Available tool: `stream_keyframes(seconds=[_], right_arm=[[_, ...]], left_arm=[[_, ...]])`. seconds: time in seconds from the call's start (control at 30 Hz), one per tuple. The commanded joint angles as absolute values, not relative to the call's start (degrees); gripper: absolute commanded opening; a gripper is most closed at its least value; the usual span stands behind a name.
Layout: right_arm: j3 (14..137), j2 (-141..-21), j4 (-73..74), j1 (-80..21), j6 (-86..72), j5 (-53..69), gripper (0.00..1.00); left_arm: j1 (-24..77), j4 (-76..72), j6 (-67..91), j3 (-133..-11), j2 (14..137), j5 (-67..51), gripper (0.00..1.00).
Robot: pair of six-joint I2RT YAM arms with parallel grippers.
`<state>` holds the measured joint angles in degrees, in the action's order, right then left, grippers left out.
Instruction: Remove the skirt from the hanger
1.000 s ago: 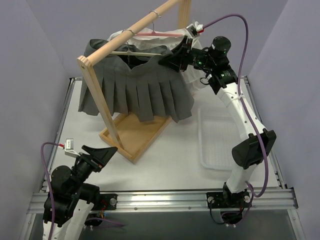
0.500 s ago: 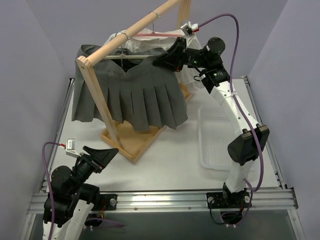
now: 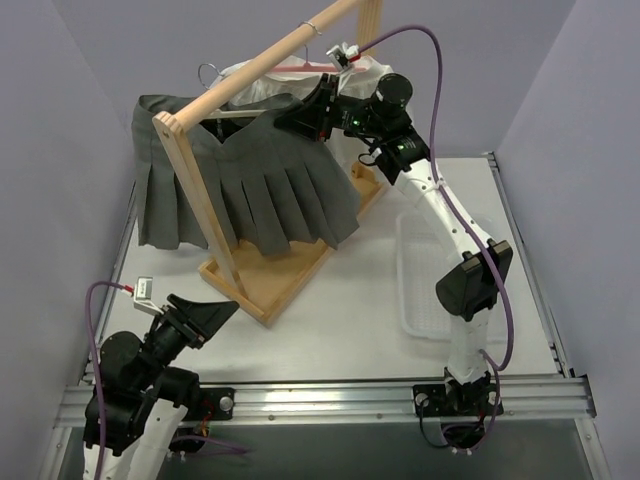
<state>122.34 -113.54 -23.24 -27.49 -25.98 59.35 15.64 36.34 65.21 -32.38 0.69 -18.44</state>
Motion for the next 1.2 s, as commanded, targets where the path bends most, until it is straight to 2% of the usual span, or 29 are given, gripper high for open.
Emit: stream_keyframes(seconds=[0.0, 0.17, 0.27, 0.57, 0.8, 0.97, 1.17], right_arm=[[126.2, -112.8, -25.8, -27.6, -24.4, 53.4, 0.00], [125.0, -111.9, -17.5, -27.6, -21.0, 50.0, 0.00], [118.5, -108.6, -16.9, -27.6, -19.9, 46.6, 0.00], [104.7, -98.5, -10.0, -27.6, -17.2, 39.6, 0.00], [94.9, -89.4, -8.1, -27.0, -17.1, 38.9, 0.00], [92.3, -85.1, -7.3, -26.5, -18.4, 39.2, 0.00], [92.6, -81.2, -0.8, -26.5, -17.8, 36.7, 0.00]], left_arm=[[15.2, 37.8, 61.2, -37.5, 4.4, -21.0, 0.76], [15.2, 42.4, 51.4, -48.2, 12.6, -21.6, 0.78], [15.1, 43.6, 46.3, -55.8, 18.6, -22.4, 0.79], [14.8, 39.6, 41.7, -67.9, 29.8, -25.3, 0.79], [14.5, 38.5, 37.8, -77.8, 37.4, -27.4, 0.77], [14.4, 38.9, 32.3, -88.8, 43.6, -25.8, 0.77], [14.5, 35.0, 33.5, -98.6, 51.8, -32.3, 0.77]])
